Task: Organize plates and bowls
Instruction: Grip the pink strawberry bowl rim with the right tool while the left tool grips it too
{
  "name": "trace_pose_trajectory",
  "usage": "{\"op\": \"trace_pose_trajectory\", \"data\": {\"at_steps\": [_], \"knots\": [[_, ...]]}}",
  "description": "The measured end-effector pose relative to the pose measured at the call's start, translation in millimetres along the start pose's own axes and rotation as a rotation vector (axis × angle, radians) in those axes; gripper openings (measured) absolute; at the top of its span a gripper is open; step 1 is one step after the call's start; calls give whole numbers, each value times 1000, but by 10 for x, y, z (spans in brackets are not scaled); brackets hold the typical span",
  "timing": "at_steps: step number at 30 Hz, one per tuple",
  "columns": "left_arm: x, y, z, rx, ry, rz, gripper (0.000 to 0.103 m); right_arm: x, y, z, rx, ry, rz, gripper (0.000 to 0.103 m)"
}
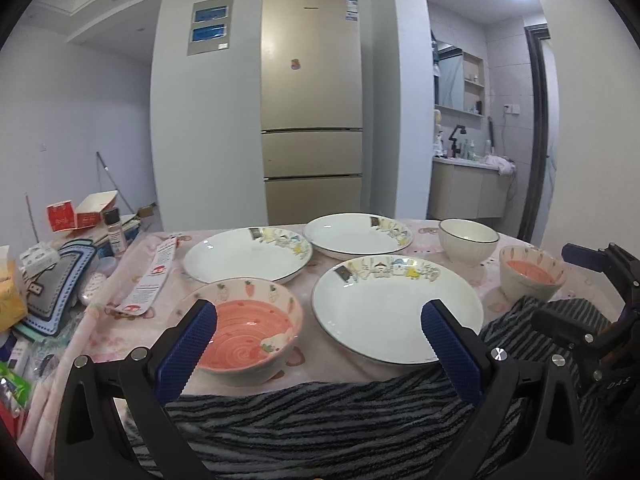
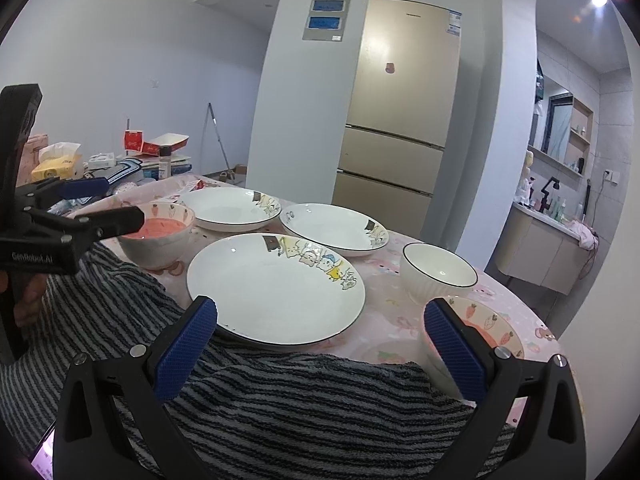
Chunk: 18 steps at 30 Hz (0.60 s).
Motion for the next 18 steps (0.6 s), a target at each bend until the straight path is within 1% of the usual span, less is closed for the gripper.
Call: {"op": "trace_pose_trajectory", "data": {"at_steps": [3, 6, 9, 11, 13, 15, 16, 18], "knots": [[-79, 27, 5, 5, -1, 1, 103, -25, 40, 42, -27, -4, -4, 103], [-128, 63, 18, 14, 3, 22, 103, -74, 86, 129, -33, -11, 44, 103], [-194, 119, 45, 23, 3, 35, 103, -113, 141, 301, -48, -16, 94, 103], [-249, 188, 78, 5, -7, 28, 103, -114, 195, 442, -50, -14, 143, 103], [-278, 273, 115, -20, -12, 16, 103, -87, 292, 573, -45, -4, 225, 103], [-300, 396, 172, -53, -15, 10, 103, -27, 387, 705, -45, -2, 286, 103], [-296, 442, 189, -66, -12, 9, 103, 14, 440, 766, -53, -7, 300, 103], [-267, 581, 239, -108, 13, 2, 103, 113, 522, 899, -73, -25, 300, 103]]}}
Point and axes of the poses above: each gripper's, at about its wrist camera, not at the fingertips, and x roughly the way its jaws point, y to its left, z to its top, the point moved 6 cm from there along x, roughly the way its jaws point, and after that the axes turned 6 degrees about -z, right-handed, at the moved point
